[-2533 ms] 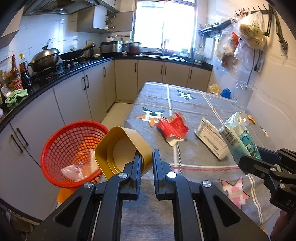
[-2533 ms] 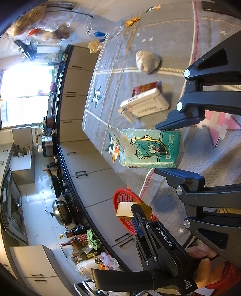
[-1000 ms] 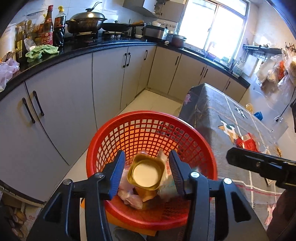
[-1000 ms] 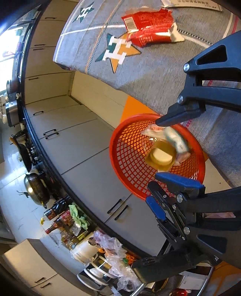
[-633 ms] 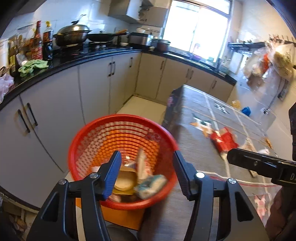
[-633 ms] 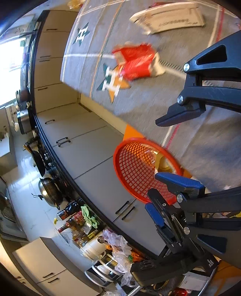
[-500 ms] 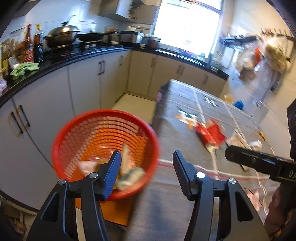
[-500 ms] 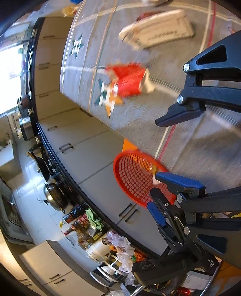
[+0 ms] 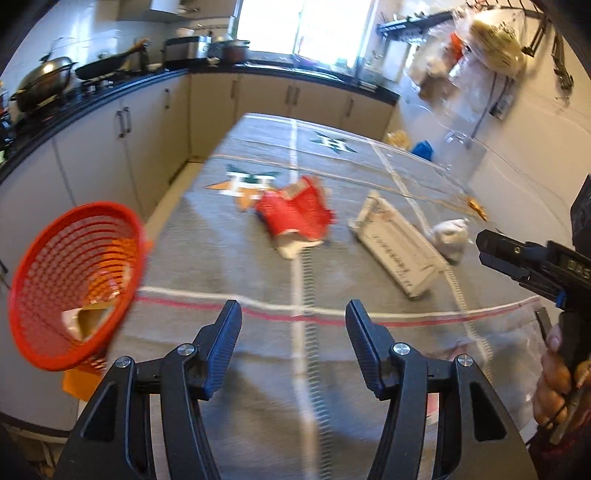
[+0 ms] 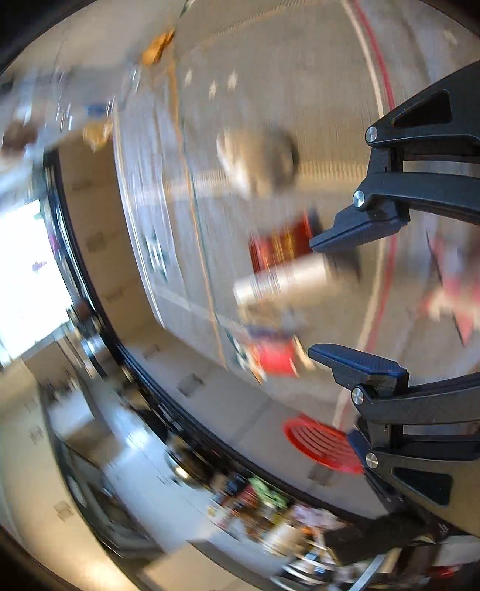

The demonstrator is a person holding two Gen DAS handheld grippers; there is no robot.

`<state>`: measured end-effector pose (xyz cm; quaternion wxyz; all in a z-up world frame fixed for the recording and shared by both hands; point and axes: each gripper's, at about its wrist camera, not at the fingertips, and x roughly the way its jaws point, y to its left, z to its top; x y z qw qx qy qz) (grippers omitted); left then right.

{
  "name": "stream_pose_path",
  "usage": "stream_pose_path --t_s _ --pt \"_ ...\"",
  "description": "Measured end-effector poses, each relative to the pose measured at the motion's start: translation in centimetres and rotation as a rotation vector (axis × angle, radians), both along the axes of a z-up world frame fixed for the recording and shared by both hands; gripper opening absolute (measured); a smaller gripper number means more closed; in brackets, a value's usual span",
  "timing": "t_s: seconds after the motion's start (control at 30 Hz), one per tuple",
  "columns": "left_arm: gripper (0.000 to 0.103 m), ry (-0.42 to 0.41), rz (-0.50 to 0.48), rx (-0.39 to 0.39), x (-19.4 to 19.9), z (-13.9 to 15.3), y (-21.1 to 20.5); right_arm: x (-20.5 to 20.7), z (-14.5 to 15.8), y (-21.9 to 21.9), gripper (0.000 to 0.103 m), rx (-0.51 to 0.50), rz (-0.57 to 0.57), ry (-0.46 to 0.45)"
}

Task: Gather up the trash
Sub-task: 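Move both tools back over the table toward the white box, then grasp the white box with the left tool while the right tool grasps the white cloth ball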

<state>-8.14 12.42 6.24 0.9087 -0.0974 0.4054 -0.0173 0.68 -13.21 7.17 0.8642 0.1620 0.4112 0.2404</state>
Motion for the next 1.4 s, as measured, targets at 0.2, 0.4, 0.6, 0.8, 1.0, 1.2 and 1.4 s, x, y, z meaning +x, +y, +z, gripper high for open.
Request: stream_pose_path --t_s 0.2,0.4,0.6,0.8,1.0,1.2,1.4 --pt "0.065 0.067 -0.045 -0.076 4.6 0.5 -4.2 1.1 -0.8 -5.7 0.056 0.064 -0.108 0.024" --pt "0.066 0.142 -0.042 -0.132 9.6 0.2 -7.9 1.2 -1.4 -8.2 0.056 0.104 -0.124 0.029" --pt "0.066 0.204 -0.014 -0.007 13.2 -1.3 -11.6 1.0 -2.3 -10.6 0.056 0.125 -0.133 0.034" --pt "0.046 0.183 -0.023 0.033 13.0 -1.8 -11.8 1.1 -2.7 -12.1 0.056 0.135 -0.14 0.038" --pt "0.037 0.156 -0.054 0.06 11.5 -1.9 -10.6 1.9 -2.8 -12.1 0.056 0.137 -0.142 0.056" --pt "0.037 0.13 -0.059 0.072 10.4 -2.6 -8.3 3.4 -2.0 -10.3 0.062 0.112 -0.15 0.091" --pt "0.03 0.118 -0.05 0.06 11.1 -4.2 -7.1 6.7 -2.6 -8.4 0.066 0.054 -0.186 0.135"
